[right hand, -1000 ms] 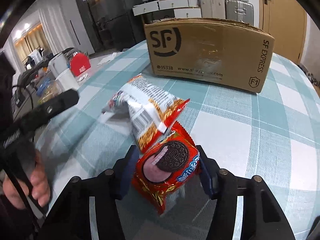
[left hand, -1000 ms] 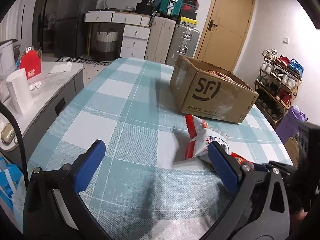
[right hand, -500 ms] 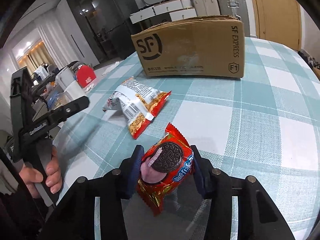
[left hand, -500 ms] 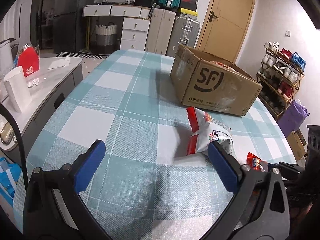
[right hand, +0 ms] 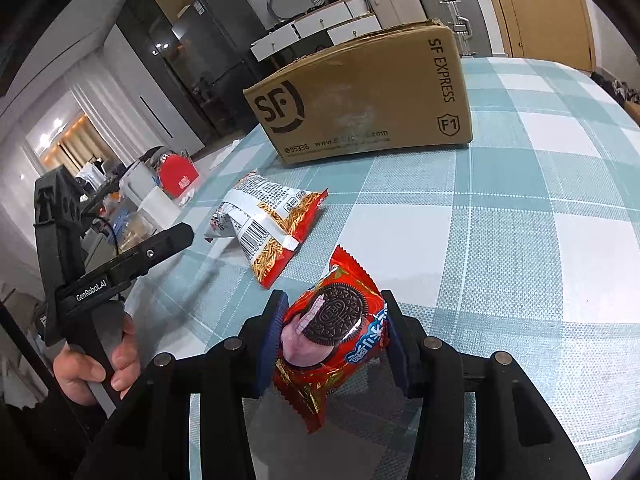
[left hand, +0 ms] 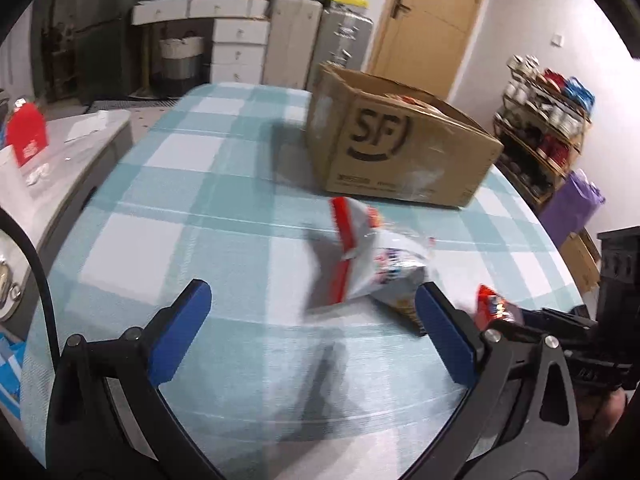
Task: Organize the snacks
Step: 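Grasp the red biscuit pack with the right gripper while the left gripper grasps the white snack packet, then carry the red biscuit pack and white snack packet over the SF box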
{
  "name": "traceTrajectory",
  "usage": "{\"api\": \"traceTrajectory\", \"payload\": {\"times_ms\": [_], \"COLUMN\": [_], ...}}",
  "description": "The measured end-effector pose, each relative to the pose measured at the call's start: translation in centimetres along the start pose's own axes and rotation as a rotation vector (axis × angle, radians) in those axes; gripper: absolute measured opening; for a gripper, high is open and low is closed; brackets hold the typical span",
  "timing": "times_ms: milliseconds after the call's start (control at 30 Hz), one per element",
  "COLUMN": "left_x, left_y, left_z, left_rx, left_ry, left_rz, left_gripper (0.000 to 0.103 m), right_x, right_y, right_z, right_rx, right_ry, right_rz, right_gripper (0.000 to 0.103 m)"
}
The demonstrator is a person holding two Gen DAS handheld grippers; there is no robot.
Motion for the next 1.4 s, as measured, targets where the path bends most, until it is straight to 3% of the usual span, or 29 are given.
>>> {"api": "traceTrajectory", "payload": {"times_ms": [233,467,567,600,667,833,1000,1400], "left_x": [-1.9,-2.9,-2.9,-2.7,-2.6,-2.1,-1.5,-1.5], "left_y": [2.8,6.3,7.2,7.4,7.3,7.0,6.2,2.1], "left_z": [3.5,5.1,5.1,5.1,5.1,4.7,4.5,3.4], "left_rx": [0.007,-0.06,-0.027,-0.025,-0.067,-0.05,-0.078,-0.035], "left_ry": [0.047,0.097,0.078,0.078,0.107,0.101,0.133,0.111], "left_rz": [-0.111,-0.191,-0.221,-0.23,-0.225,-0.243,-0.232,-0.18], "left_gripper": [0.102,0.098,0.083,0.07,0.064,0.055,0.054,0.054], "right_x": [-0.2,-0.3,-0.2,-0.2,-0.1,-0.2,-0.2,-0.2], "right_y": [-0.1,-0.9,-1.0,-1.1,-1.1,-1.0,-0.9,-1.5], "right_z": [0.1,1.3,1.2,1.2,1.3,1.5,1.5,1.2], "right_rx": [-0.046,-0.087,-0.096,-0.098,-0.105,-0.107,-0.103,-0.09], "right_ry": [0.017,0.087,0.082,0.084,0.085,0.094,0.096,0.077], "right_rz": [0.014,0.05,0.05,0.049,0.048,0.045,0.044,0.071], "right_gripper": [0.046,0.046,0.046,0.046,0.046,0.046,0.046,0.046]}}
Point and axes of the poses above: each gripper's, at about its wrist camera, not at the fingertips, and y roughly the way its jaws point, z to its right, x to its underside, the point moved 10 cm from there along y, roughly the way its jaws point, and after that the axes turned 13 degrees about -z, right-handed, at the moved point
